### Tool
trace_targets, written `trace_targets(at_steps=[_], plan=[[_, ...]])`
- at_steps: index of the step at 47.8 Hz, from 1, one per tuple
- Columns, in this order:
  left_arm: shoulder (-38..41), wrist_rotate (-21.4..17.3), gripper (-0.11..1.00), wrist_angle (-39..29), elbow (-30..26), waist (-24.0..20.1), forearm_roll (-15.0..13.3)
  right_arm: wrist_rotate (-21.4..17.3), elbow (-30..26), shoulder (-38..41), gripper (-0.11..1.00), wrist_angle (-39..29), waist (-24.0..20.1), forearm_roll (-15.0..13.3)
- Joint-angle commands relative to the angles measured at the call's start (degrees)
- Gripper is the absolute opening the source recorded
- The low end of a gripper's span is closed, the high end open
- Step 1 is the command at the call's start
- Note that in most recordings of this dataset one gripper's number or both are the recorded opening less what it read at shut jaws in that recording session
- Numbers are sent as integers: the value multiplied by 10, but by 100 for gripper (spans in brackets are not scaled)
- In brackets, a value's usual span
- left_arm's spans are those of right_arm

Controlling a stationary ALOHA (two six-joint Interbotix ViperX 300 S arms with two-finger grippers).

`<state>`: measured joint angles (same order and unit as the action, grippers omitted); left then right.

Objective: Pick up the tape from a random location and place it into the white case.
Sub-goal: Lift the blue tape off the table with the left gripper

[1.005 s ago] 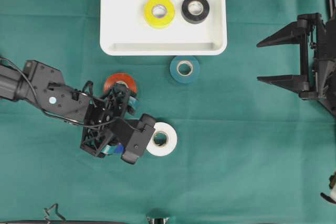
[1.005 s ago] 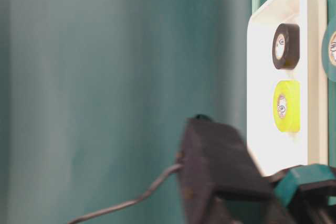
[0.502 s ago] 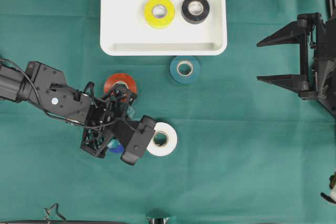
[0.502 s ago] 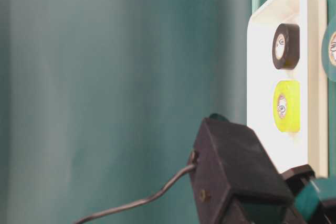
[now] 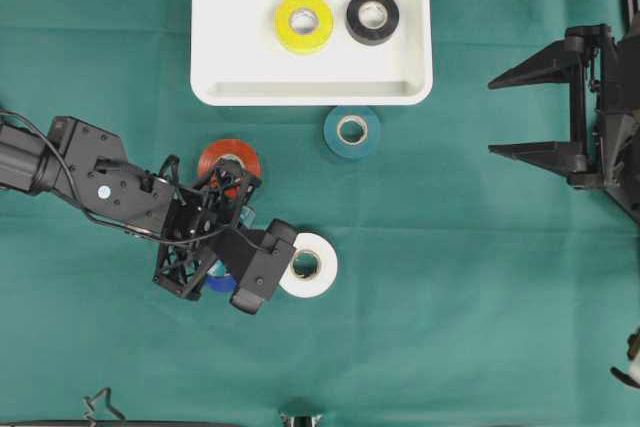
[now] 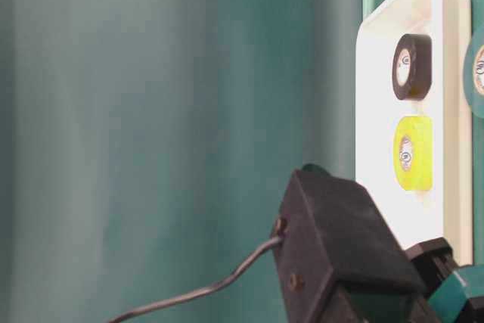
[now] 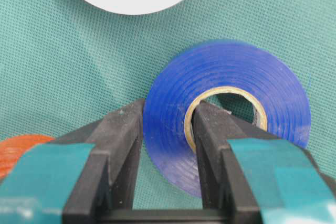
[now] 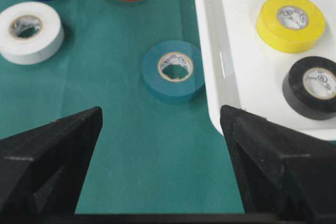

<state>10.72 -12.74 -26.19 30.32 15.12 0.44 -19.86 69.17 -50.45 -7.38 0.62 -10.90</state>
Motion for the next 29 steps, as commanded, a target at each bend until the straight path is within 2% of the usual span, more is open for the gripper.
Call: trace_targets(at_steps=[1,15,29], plan=[[-13,1,24,2,-7,-1,-2,-1,-16,3,87,4,0,-1],[-36,1,24,-13,-10,1,-2,-1,-16,3,87,3,0,-1],[-95,2,24,-78,-31,3,-2,-1,-17,3,87,3,0,-1]])
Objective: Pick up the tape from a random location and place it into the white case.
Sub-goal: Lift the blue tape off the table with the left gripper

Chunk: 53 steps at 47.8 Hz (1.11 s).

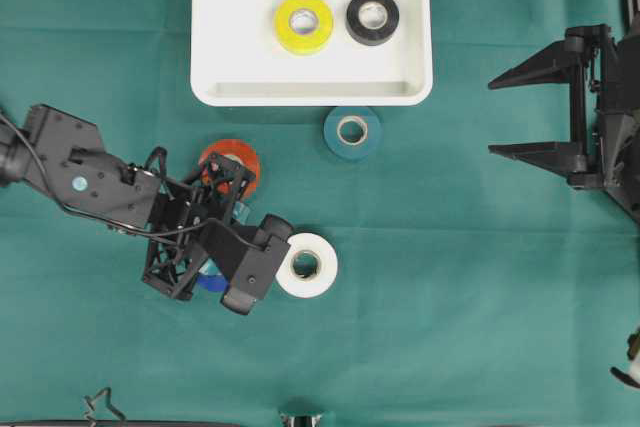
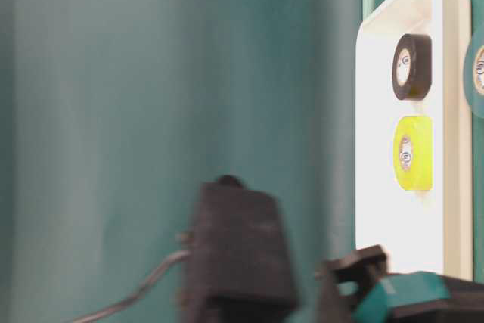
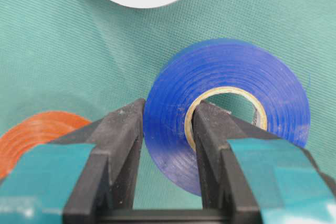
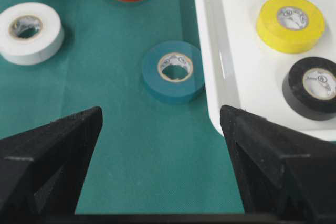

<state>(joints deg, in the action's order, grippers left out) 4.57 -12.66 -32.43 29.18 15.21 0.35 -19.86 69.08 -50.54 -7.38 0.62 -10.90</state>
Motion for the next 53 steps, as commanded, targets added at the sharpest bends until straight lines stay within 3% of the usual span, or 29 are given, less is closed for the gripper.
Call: trace_targets(at_steps=[1,29,41,53], plan=[[-38,1,24,-21,-22,3,-1,-1,-16,4,87,3,0,-1],[-171,2,24,-185,-128,4,-1,-1,-18,4,87,3,0,-1],[-192,2,24,-253,-172,4,-1,-1,-18,4,87,3,0,-1],[-192,2,24,-268,-187,4,-1,0,-18,4,87,3,0,-1]])
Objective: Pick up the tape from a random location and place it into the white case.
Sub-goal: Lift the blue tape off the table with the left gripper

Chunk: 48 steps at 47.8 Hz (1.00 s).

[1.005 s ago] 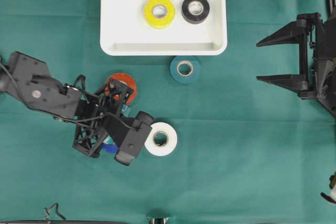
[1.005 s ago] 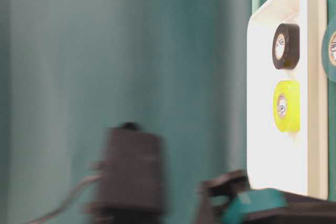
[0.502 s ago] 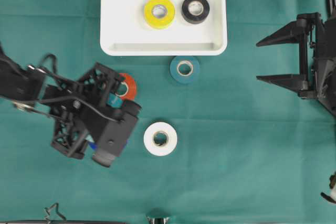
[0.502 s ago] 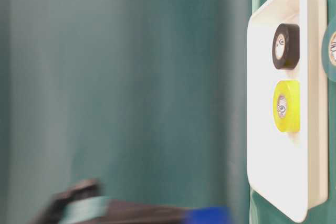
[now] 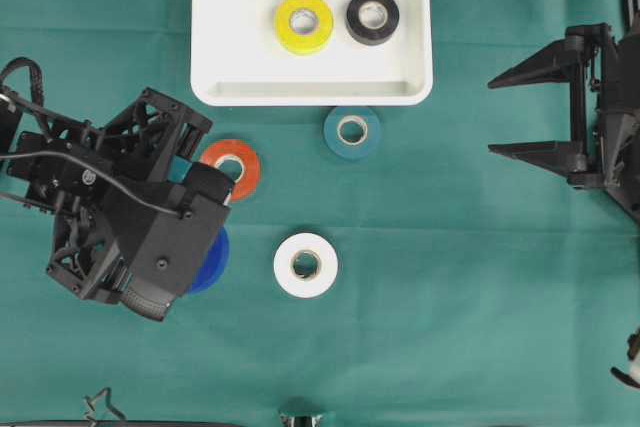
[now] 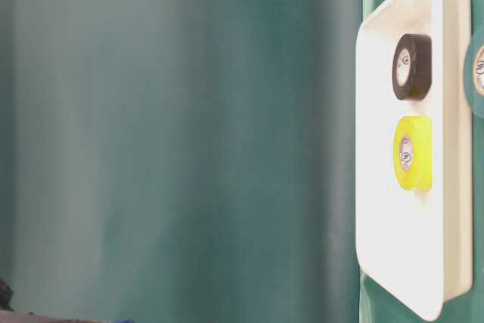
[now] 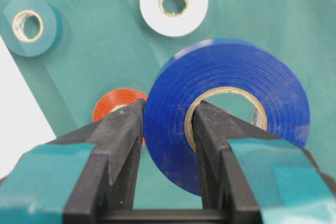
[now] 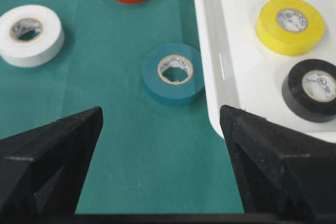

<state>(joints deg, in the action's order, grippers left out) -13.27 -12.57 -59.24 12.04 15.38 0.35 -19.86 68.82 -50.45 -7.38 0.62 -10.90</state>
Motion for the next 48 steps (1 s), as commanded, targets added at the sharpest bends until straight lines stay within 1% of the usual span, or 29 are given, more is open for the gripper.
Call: trace_targets(at_steps=[1,48], plan=[[-15,1,24,0,-16,3,-1,0,-15,3,87,3,0,-1],[-15,4,24,1,-10,3,-1,0,-15,8,87,5,0,0]])
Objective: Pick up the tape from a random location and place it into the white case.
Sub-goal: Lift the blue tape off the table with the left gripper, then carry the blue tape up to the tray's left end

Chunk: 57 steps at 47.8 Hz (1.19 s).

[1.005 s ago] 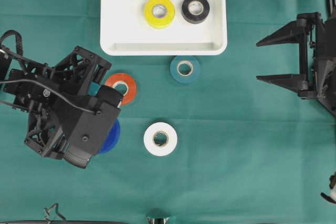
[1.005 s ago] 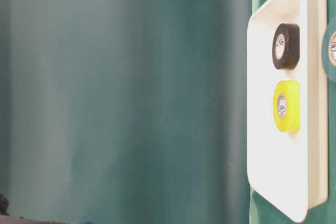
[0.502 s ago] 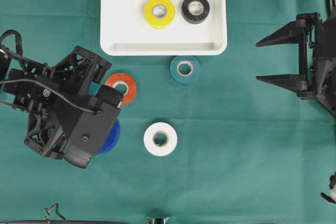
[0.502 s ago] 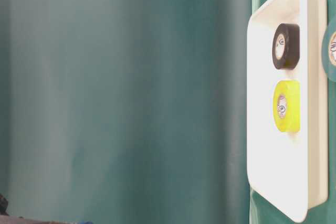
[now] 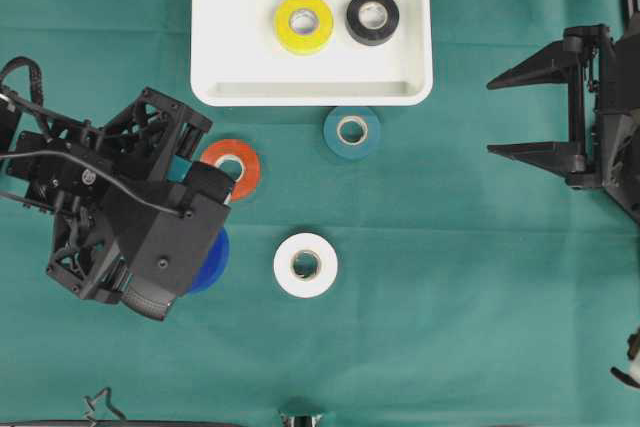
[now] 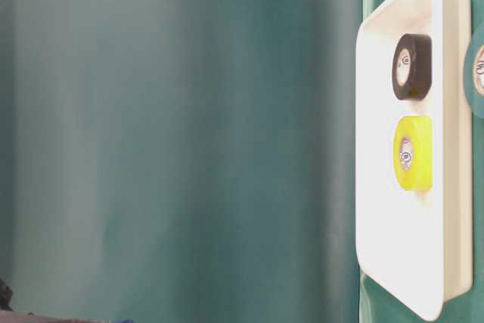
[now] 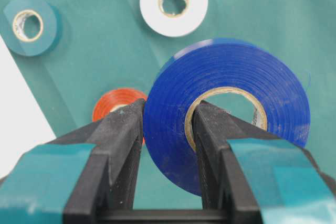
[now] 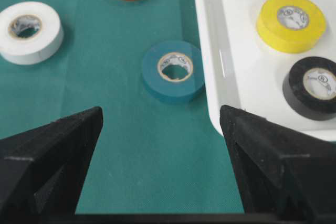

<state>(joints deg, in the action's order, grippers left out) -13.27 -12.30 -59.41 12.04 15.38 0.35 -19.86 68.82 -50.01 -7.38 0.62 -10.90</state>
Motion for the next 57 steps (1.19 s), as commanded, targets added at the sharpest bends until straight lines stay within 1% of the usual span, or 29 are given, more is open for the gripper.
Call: trace_targets(at_steps=[1,16,24,31,42,57], plan=[[-15,1,24,3,-10,3,-1,0,-15,4,87,4,0,-1],[-11,1,24,5,-4,-1,-1,0,-16,4,87,4,0,-1],[-5,1,24,18,12,-29,-1,1,-16,4,87,4,0,-1],[0,5,24,30,25,-75,-1,1,-16,4,87,3,0,-1],[1,4,24,49,31,-148,0,1,-15,4,87,3,0,-1],[1,4,24,60,33,-264,1,1,-16,3,87,2,1,-1]])
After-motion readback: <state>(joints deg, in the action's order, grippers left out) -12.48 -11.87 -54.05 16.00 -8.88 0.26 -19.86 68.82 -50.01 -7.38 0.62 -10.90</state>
